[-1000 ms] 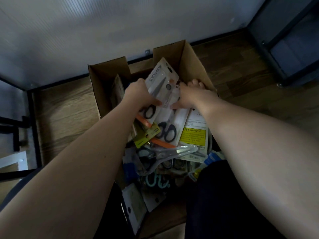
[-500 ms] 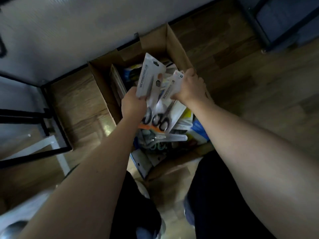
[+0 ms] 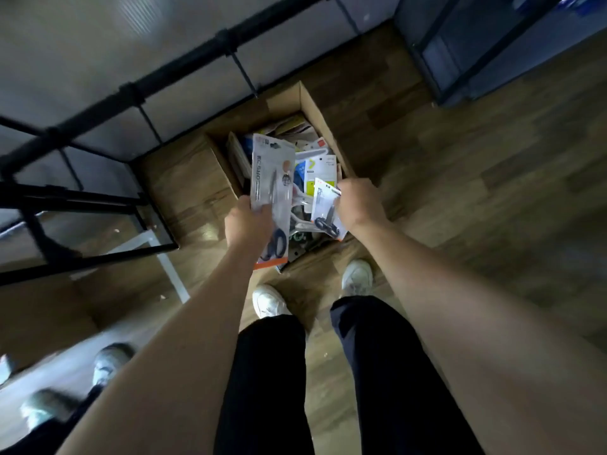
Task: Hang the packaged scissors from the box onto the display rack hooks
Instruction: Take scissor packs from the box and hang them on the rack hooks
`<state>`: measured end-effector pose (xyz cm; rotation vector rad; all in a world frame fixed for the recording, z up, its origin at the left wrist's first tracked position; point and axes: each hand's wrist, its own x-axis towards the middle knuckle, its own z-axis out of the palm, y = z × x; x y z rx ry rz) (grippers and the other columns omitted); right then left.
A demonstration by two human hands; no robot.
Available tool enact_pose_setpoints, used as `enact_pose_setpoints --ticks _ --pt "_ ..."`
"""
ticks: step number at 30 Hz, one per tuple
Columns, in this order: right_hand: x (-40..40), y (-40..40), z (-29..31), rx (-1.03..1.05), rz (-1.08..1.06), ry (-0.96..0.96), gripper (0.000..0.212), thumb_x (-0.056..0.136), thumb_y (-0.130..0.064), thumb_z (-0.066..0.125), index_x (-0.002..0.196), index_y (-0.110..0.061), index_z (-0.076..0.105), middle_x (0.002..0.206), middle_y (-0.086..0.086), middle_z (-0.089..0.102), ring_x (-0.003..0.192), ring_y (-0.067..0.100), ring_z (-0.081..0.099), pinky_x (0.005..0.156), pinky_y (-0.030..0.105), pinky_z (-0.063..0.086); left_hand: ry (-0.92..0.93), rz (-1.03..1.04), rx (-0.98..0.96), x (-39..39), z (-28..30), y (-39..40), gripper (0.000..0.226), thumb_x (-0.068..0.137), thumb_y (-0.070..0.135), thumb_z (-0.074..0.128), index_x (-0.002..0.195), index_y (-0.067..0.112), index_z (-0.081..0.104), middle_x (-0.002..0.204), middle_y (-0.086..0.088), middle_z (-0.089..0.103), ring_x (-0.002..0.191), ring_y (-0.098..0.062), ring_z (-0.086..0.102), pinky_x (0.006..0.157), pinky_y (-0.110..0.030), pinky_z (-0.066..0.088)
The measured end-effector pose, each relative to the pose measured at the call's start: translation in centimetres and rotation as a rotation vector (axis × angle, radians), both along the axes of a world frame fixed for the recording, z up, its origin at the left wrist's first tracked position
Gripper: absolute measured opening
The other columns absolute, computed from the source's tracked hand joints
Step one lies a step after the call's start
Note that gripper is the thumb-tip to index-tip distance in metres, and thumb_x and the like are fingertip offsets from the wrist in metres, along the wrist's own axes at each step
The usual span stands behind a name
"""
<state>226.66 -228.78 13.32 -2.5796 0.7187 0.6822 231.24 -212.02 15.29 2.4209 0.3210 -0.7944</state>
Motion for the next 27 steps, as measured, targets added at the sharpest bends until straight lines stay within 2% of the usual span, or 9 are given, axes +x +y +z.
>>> enact_pose_setpoints --ticks 4,6,8,11,13,16,19,23,27 --pt "-0.9 0.6 7.8 0.034 0.000 -0.104 0.021 0.089 -0.012 0.054 0.105 -0.005 0.066 0.107 0.016 0.066 0.103 0.035 0.058 0.078 0.034 0.045 -0.058 -0.051 -0.031 -1.4 8.1 -0.9 0.023 0.093 0.020 0.049 0.110 0.006 0.055 0.098 -0.008 0.060 0.081 -0.023 0.051 0.066 -0.027 0.038" --pt "-1.0 0.7 11.7 0.045 -0.011 -0.166 0.021 0.090 -0.012 0.053 0.104 -0.002 0.066 0.108 0.017 0.065 0.102 0.035 0.058 0.077 0.034 0.043 -0.081 -0.020 -0.080 -1.7 12.1 -1.4 0.022 0.093 0.017 0.048 0.112 0.010 0.054 0.100 -0.006 0.061 0.082 -0.022 0.052 0.069 -0.029 0.042" --pt "-1.0 0.8 15.3 0.058 -0.045 -0.226 0.021 0.092 -0.012 0.053 0.102 0.001 0.065 0.105 0.018 0.065 0.100 0.035 0.059 0.074 0.033 0.042 -0.098 0.053 -0.148 -1.9 15.6 -1.7 0.015 0.090 0.015 0.047 0.103 0.012 0.055 0.097 -0.007 0.063 0.081 -0.025 0.056 0.071 -0.033 0.050" --pt "-1.0 1.0 20.3 0.053 -0.061 -0.333 0.019 0.090 -0.011 0.055 0.094 0.004 0.065 0.097 0.021 0.063 0.092 0.036 0.058 0.065 0.031 0.033 -0.168 0.137 -0.246 -2.0 20.4 -1.7 0.004 0.088 0.013 0.048 0.087 0.010 0.049 0.082 -0.005 0.059 0.070 -0.025 0.053 0.061 -0.030 0.044" --pt "-1.0 1.2 23.4 0.045 -0.061 -0.412 0.018 0.088 -0.010 0.056 0.087 0.005 0.065 0.090 0.022 0.062 0.086 0.037 0.056 0.062 0.031 0.028 -0.236 0.172 -0.303 -2.4 23.7 -1.6 0.007 0.088 0.012 0.047 0.082 0.009 0.045 0.070 0.000 0.053 0.062 -0.021 0.049 0.052 -0.027 0.038" --pt "-1.0 1.6 27.7 0.026 -0.077 -0.518 0.019 0.087 -0.012 0.058 0.078 0.004 0.063 0.082 0.020 0.060 0.078 0.036 0.055 0.060 0.030 0.027 -0.325 0.237 -0.407 -3.4 28.0 -1.3 0.009 0.090 0.009 0.046 0.082 0.006 0.043 0.064 0.003 0.050 0.045 -0.003 0.050 0.041 -0.019 0.037" --pt "-1.1 2.0 31.7 0.028 -0.084 -0.599 0.025 0.087 -0.013 0.059 0.071 0.006 0.057 0.075 0.019 0.056 0.068 0.033 0.051 0.055 0.032 0.026 -0.448 0.285 -0.487 -4.2 31.4 -0.8 0.011 0.090 0.010 0.048 0.081 0.007 0.044 0.064 0.007 0.048 0.050 0.001 0.048 0.048 -0.023 0.037" --pt "-1.0 2.3 36.9 0.004 -0.002 -0.690 0.024 0.084 -0.012 0.060 0.069 0.007 0.056 0.069 0.018 0.055 0.062 0.032 0.051 0.051 0.035 0.026 -0.600 0.282 -0.583 -4.6 35.2 -0.1 0.013 0.091 0.010 0.053 0.080 0.011 0.045 0.069 0.007 0.053 0.057 0.010 0.050 0.049 -0.008 0.035" --pt "-0.9 2.1 42.1 -0.040 0.053 -0.818 0.019 0.083 -0.011 0.059 0.072 0.005 0.059 0.070 0.016 0.056 0.062 0.029 0.050 0.051 0.034 0.029 -0.694 0.247 -0.633 -4.2 36.8 0.8 0.025 0.093 0.017 0.054 0.074 0.024 0.039 0.073 0.008 0.060 0.060 0.003 0.052 0.058 -0.026 0.045"
